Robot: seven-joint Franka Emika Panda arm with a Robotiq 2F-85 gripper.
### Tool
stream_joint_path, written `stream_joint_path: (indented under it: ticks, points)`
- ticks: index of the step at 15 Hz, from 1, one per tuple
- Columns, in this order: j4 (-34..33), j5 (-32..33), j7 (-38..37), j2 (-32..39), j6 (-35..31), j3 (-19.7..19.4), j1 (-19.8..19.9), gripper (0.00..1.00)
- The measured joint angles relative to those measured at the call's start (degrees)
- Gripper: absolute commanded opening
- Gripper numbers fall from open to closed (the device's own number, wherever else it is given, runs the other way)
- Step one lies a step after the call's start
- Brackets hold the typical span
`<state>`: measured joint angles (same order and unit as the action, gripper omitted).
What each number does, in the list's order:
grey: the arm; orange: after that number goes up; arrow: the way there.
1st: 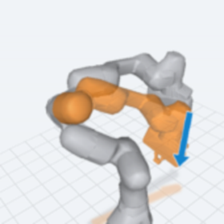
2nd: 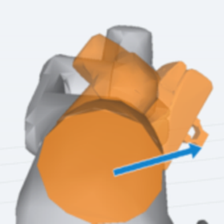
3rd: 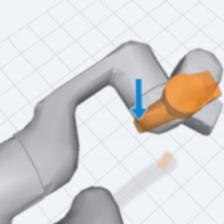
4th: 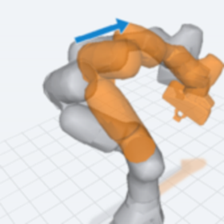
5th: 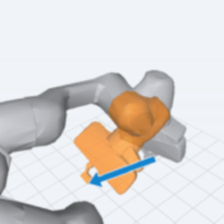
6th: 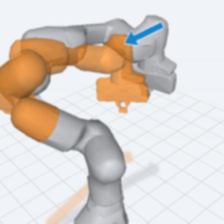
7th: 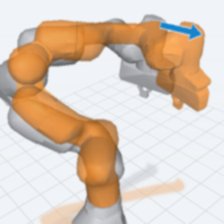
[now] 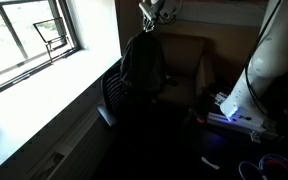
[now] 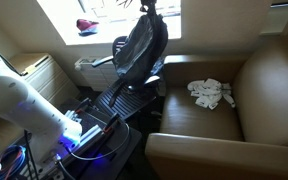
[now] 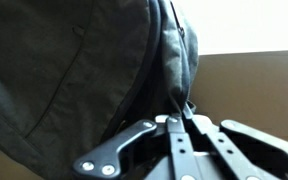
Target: Move the bag from the chair to the couch and pick up the clothing belt and hang it on the chair
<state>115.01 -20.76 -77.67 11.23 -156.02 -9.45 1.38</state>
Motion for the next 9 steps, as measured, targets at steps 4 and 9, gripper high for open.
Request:
stream_joint_path:
  ticks: [4, 9]
  points:
    - [0.4, 6.1, -7.8, -6.3, 0.0, -6.3, 2.2, 0.0]
    - [1.3, 8.5, -3.1, -13.5, 7.2, -8.9, 6.6, 0.02]
